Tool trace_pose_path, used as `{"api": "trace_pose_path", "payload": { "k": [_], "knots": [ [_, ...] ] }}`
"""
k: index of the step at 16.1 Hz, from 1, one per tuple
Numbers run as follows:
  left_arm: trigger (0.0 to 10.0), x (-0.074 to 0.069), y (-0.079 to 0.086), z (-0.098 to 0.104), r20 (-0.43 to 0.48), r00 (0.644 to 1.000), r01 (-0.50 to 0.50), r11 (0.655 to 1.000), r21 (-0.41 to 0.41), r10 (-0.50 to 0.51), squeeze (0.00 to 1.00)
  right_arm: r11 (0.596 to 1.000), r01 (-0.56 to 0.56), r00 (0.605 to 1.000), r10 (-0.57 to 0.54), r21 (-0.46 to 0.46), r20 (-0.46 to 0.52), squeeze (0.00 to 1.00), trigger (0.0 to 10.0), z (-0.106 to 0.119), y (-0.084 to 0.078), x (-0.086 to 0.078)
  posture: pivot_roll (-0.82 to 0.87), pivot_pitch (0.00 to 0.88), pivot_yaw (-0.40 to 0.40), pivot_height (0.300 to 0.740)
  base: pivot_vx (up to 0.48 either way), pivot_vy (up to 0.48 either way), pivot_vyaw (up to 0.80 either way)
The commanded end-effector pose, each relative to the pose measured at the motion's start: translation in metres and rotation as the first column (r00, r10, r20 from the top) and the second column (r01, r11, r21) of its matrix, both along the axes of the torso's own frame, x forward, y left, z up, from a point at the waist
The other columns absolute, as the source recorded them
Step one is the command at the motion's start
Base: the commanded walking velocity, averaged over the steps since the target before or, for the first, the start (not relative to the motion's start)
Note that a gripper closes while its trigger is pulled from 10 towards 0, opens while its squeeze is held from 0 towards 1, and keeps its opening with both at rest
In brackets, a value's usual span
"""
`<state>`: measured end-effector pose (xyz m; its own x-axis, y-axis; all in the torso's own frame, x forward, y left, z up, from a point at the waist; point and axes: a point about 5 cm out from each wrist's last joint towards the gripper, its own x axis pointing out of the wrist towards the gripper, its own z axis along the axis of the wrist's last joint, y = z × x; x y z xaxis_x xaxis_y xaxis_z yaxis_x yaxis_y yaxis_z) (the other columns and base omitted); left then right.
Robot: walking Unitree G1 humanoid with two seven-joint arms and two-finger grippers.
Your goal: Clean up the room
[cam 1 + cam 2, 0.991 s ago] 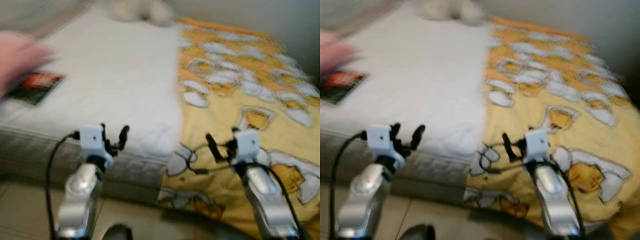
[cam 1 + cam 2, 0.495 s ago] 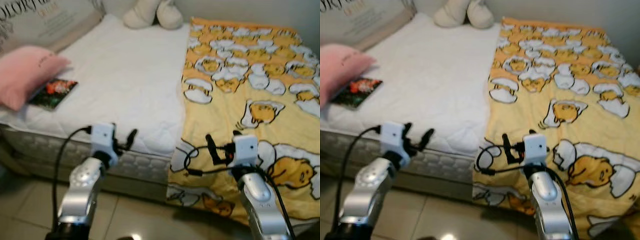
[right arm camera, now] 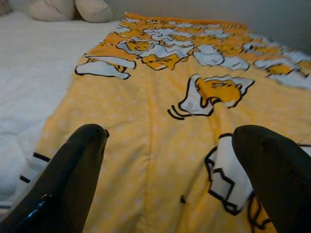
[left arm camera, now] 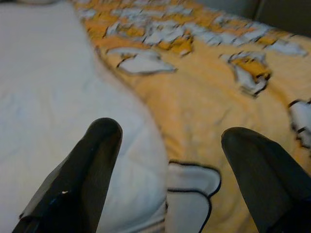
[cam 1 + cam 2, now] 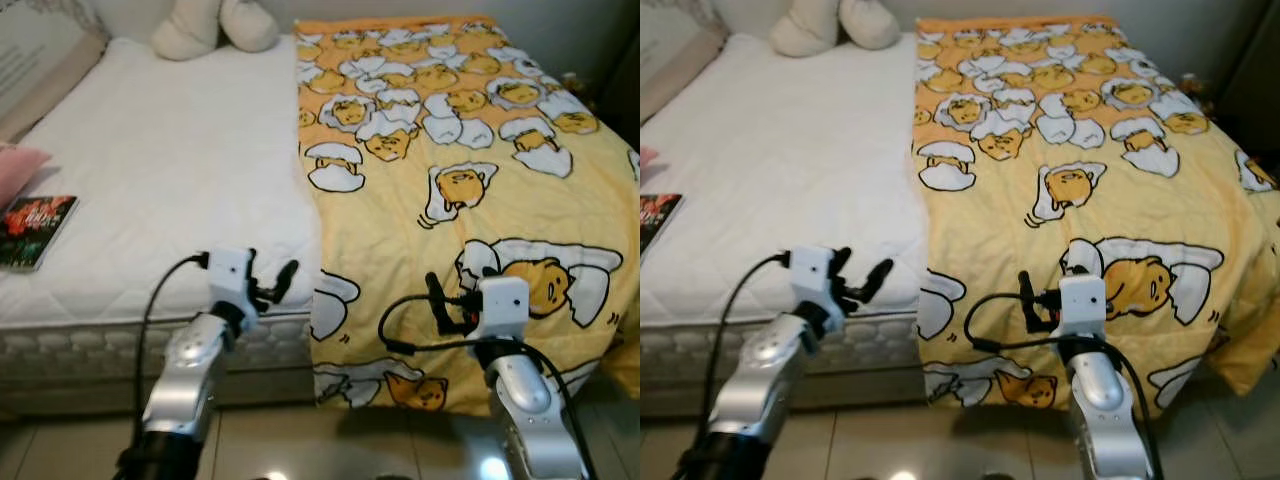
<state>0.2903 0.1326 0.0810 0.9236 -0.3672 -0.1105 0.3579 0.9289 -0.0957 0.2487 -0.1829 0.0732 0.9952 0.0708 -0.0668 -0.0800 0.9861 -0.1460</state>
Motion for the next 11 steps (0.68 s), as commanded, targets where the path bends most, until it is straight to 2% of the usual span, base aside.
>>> {"api": "trace_pose_path", "payload": {
  "k": [1, 3, 4, 10, 11],
  "knots": [
    [10.0, 0.002, 0.002, 0.004, 0.027, 1.0, 0.001, 1.0, 0.001, -0.001, 0.0, 0.999, -0.038, 0.999, 0.038, -0.01, 0.025, 0.0, 10.0, 0.003, 0.01, 0.004, -0.14, 0.0, 0.067, 0.74, 0.0, 0.472, 0.0],
    [10.0, 0.003, -0.006, 0.005, 0.043, 0.998, 0.044, 0.999, -0.002, -0.044, 0.0, 0.999, -0.052, 0.997, 0.053, -0.007, 0.051, 0.0, 10.0, 0.008, 0.014, 0.006, -0.14, 0.0, 0.059, 0.74, 0.139, 0.426, 0.0],
    [10.0, 0.004, -0.007, 0.006, 0.047, 0.998, 0.052, 0.999, -0.003, -0.052, 0.0, 0.998, -0.06, 0.998, 0.06, -0.019, 0.028, 0.0, 10.0, 0.007, 0.014, 0.008, -0.14, 0.0, 0.059, 0.74, 0.304, 0.371, 0.0],
    [10.0, 0.008, -0.011, 0.006, 0.056, 0.995, 0.081, 0.997, 0.018, -0.082, 0.0, 1.0, -0.028, 0.999, 0.028, -0.008, 0.046, 0.0, 10.0, 0.009, 0.009, 0.009, -0.14, 0.0, 0.062, 0.74, 0.338, 0.34, -0.74],
    [10.0, 0.012, -0.01, 0.005, 0.044, 0.997, 0.068, 0.997, 0.044, -0.069, 0.0, 1.0, -0.02, 0.999, 0.021, -0.01, 0.045, 0.0, 10.0, 0.009, 0.009, 0.01, -0.15, 0.0, 0.066, 0.74, 0.0, 0.0, -0.74]
  ]
}}
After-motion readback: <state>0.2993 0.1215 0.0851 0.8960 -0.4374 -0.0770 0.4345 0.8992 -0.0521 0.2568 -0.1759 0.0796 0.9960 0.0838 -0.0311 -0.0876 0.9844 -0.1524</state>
